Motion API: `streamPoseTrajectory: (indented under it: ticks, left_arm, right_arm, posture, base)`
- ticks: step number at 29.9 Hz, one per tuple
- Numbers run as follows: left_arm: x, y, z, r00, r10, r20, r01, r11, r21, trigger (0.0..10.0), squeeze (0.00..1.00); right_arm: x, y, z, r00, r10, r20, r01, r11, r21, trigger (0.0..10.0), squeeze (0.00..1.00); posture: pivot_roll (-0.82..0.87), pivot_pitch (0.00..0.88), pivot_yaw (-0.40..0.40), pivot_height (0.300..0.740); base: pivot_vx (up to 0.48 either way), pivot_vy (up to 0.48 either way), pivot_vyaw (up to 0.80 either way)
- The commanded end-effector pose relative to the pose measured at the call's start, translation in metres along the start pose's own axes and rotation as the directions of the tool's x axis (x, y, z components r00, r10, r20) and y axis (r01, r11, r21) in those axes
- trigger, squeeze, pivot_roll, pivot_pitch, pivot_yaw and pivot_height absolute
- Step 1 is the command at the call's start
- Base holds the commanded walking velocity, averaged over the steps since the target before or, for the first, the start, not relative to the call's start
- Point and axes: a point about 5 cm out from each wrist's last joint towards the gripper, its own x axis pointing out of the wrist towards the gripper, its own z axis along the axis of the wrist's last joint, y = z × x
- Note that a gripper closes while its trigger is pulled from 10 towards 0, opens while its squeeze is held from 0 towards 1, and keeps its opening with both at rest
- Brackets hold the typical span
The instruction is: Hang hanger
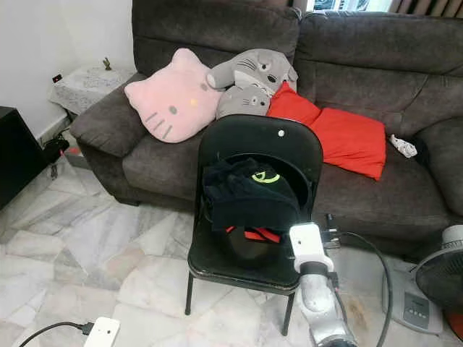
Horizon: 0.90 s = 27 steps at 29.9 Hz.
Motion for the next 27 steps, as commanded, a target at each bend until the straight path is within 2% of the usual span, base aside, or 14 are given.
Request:
streamPoseTrajectory:
  ticks: [1,3,8,9,13,21,27]
  left_arm:
    - [-0.002,0.003,-0.007,1.000,0.007,-0.027,-0.008,1.000,-0.011,10.0,0.00]
    - [-0.002,0.004,-0.008,1.000,0.008,-0.028,-0.008,1.000,-0.010,10.0,0.00]
    - [-0.002,0.003,-0.008,1.000,0.007,-0.029,-0.007,1.000,-0.008,10.0,0.00]
    - [-0.002,0.003,-0.008,1.000,0.007,-0.029,-0.007,1.000,-0.007,10.0,0.00]
    - [-0.002,0.004,-0.008,1.000,0.008,-0.028,-0.008,1.000,-0.006,10.0,0.00]
    - [-0.002,0.006,-0.009,0.999,0.011,-0.030,-0.011,1.000,-0.001,10.0,0.00]
    - [-0.002,0.007,-0.007,0.999,0.010,-0.030,-0.010,1.000,0.005,10.0,0.00]
  right_arm:
    - [0.001,-0.003,-0.001,0.999,-0.038,-0.022,0.040,0.997,0.071,10.0,0.00]
    - [0.001,-0.004,0.000,0.998,-0.060,-0.029,0.065,0.980,0.190,10.0,0.00]
    - [0.000,-0.001,-0.006,0.994,-0.051,-0.095,0.076,0.958,0.276,10.0,0.00]
    - [-0.001,0.002,-0.009,0.992,-0.017,-0.123,0.056,0.945,0.322,10.0,0.00]
    - [0.000,0.006,-0.009,0.991,0.003,-0.137,0.049,0.924,0.378,10.0,0.00]
    - [0.006,0.004,-0.011,0.985,0.020,-0.170,0.056,0.901,0.430,10.0,0.00]
    - [0.007,0.001,-0.015,0.979,0.036,-0.199,0.049,0.911,0.409,10.0,0.00]
  posture:
    - [-0.15,0.074,0.018,0.740]
    - [-0.15,0.074,0.018,0.740]
    - [-0.14,0.075,0.021,0.740]
    - [-0.14,0.075,0.022,0.740]
    - [-0.14,0.075,0.026,0.740]
    - [-0.13,0.076,0.033,0.740]
    - [-0.13,0.076,0.037,0.740]
  base:
    - [0.000,0.000,0.00]
    - [0.000,0.000,0.00]
    - [0.000,0.000,0.00]
    - [0.000,0.000,0.00]
    - [0.000,0.000,0.00]
    - [0.000,0.000,0.00]
    - [0.000,0.000,0.00]
